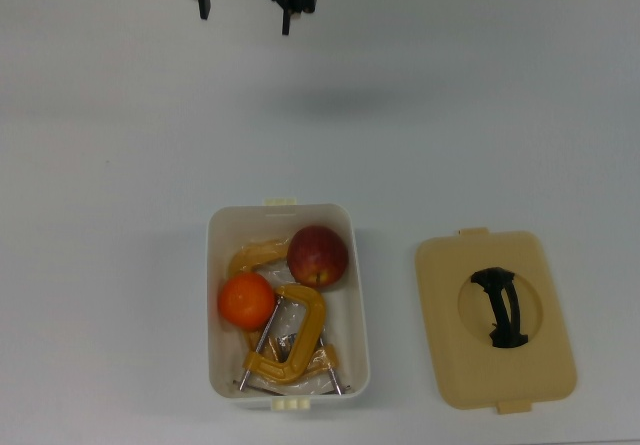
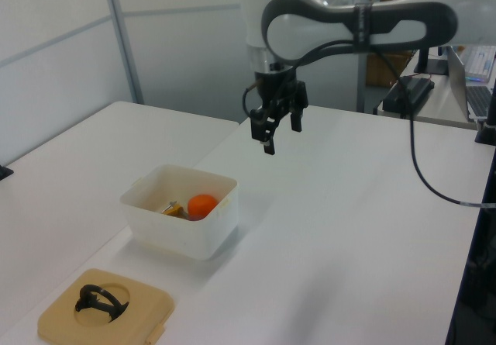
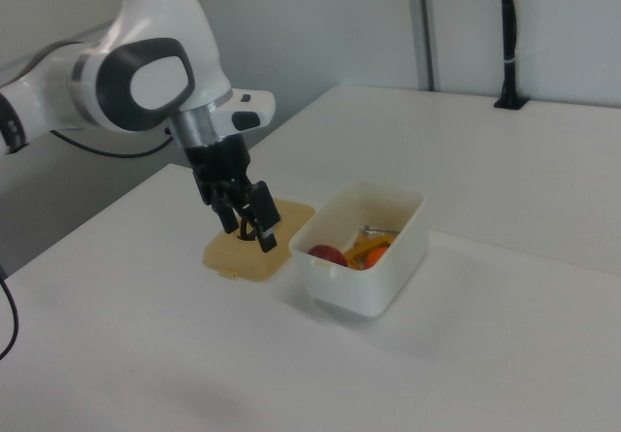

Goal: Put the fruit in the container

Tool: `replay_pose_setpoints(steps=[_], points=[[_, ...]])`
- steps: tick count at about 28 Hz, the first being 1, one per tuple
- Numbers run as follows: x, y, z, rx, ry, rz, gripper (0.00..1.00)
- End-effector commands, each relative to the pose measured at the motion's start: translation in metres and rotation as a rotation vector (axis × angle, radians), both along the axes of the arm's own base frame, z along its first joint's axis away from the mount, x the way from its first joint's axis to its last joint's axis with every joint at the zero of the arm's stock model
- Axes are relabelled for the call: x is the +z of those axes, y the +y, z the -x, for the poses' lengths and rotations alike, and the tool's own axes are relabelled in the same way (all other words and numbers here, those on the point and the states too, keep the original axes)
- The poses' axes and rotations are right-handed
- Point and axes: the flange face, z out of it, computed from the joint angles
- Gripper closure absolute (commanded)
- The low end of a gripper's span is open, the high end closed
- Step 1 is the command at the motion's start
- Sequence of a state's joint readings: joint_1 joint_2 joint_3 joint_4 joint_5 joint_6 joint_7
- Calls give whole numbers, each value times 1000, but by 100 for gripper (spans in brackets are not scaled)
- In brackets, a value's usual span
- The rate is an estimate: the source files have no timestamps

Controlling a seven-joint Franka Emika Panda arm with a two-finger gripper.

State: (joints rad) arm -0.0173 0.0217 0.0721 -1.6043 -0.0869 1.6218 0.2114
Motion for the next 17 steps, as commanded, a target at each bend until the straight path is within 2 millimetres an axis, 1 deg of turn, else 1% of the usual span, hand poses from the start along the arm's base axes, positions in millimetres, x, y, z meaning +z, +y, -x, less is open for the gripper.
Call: replay_pose_setpoints(steps=[1,4,9,11,17], points=[[-3,3,14,28,19,-14,0],[0,-2,16,46,26,-22,0],[-2,-8,12,75,21,-78,0],[2,-13,12,98,16,-82,0],[1,-13,11,101,16,-82,0]])
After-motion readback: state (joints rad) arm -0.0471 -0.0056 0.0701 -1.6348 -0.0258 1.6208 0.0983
